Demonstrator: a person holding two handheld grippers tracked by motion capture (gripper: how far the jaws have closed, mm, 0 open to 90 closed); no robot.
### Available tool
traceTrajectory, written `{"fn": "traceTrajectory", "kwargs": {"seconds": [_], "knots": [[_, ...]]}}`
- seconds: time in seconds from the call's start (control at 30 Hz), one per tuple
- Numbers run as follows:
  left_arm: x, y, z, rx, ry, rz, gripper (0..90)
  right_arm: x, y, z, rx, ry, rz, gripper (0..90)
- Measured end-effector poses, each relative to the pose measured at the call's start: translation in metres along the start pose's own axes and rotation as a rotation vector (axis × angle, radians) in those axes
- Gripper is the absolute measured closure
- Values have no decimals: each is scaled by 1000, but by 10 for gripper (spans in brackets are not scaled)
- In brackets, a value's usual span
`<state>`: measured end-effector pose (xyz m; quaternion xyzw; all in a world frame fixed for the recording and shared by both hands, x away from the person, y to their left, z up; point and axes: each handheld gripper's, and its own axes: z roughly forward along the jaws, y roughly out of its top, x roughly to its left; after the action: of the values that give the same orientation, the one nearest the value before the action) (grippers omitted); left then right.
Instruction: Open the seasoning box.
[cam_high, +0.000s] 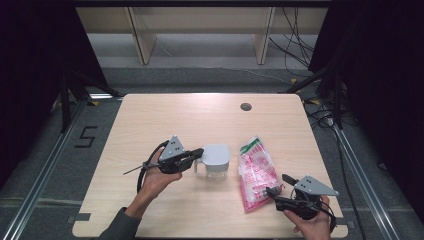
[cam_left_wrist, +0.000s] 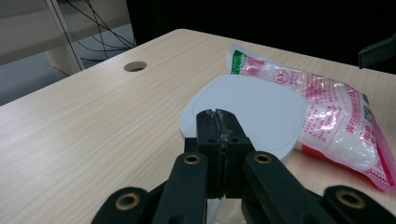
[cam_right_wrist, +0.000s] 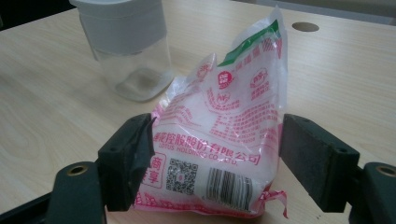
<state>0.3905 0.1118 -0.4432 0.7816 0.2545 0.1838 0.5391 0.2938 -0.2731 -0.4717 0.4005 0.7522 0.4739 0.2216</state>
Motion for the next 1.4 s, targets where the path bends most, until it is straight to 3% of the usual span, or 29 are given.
{"fn": "traceTrajectory", "kwargs": {"seconds": [0.13, 0.23, 0.33, 0.37, 0.4, 0.43, 0.47, 0.53, 0.57, 0.6, 0.67, 0.7, 0.73, 0.9, 0.93, 0.97, 1.13, 1.17, 1.2, 1.3, 1.33, 1.4], "knots": [[0, 0, -1, 5, 6, 10, 877, 2, 0, 0, 6, 14, 23, 302], [-1, 0, -1, 5, 6, 3, 874, 1, 1, 0, -3, 12, -11, 333], [0, 0, -1, 4, 8, 4, 874, 8, 2, 0, 1, 36, -21, 458], [0, 0, -1, 4, 8, 4, 874, 8, 2, 0, 1, 36, -21, 458], [1, 0, -1, 5, 3, 16, 874, 9, 4, 2, -10, 47, -65, 511], [1, 0, -1, 5, 3, 16, 874, 11, 6, 3, -16, 60, -58, 548], [1, 0, -1, 3, 3, 9, 873, 11, 7, 4, -33, 56, -90, 578], [1, -1, -1, -1, 1, 11, 873, 14, 9, 6, -37, 74, -84, 603], [1, -1, -1, 3, 4, 17, 873, 19, 12, 9, -31, 68, -69, 666], [1, -1, -1, 3, 4, 17, 873, 18, 14, 12, -52, 71, -100, 683], [2, -1, -1, 2, 2, 16, 873, 18, 16, 16, -55, 87, -107, 711], [1, -1, -1, 1, 3, 13, 873, 20, 18, 19, -40, 98, -87, 740], [1, -1, -2, 3, 3, 18, 873, 21, 24, 27, -47, 107, -112, 776], [1, -1, -2, 3, 2, 14, 872, 26, 37, 46, -55, 124, -145, 829], [2, -1, -2, 3, 2, 14, 868, 26, 43, 55, -61, 125, -179, 850], [2, -1, -2, 3, 2, 14, 868, 27, 45, 59, -72, 111, -176, 860], [1, -2, -2, 1, 10, -1, 869, 28, 52, 70, -58, 127, -198, 887], [2, -2, -2, 3, 7, 16, 871, 31, 56, 73, -71, 127, -204, 898], [1, -3, -2, 3, 14, 0, 871, 33, 58, 75, -60, 139, -199, 899], [3, -3, -3, 4, 12, 26, 872, 34, 62, 78, -69, 125, -208, 900], [1, -3, -3, 6, 19, 2, 875, 34, 62, 81, -77, 121, -203, 900], [2, -3, -3, 4, 16, 9, 876, 34, 64, 86, -58, 127, -211, 900]]}}
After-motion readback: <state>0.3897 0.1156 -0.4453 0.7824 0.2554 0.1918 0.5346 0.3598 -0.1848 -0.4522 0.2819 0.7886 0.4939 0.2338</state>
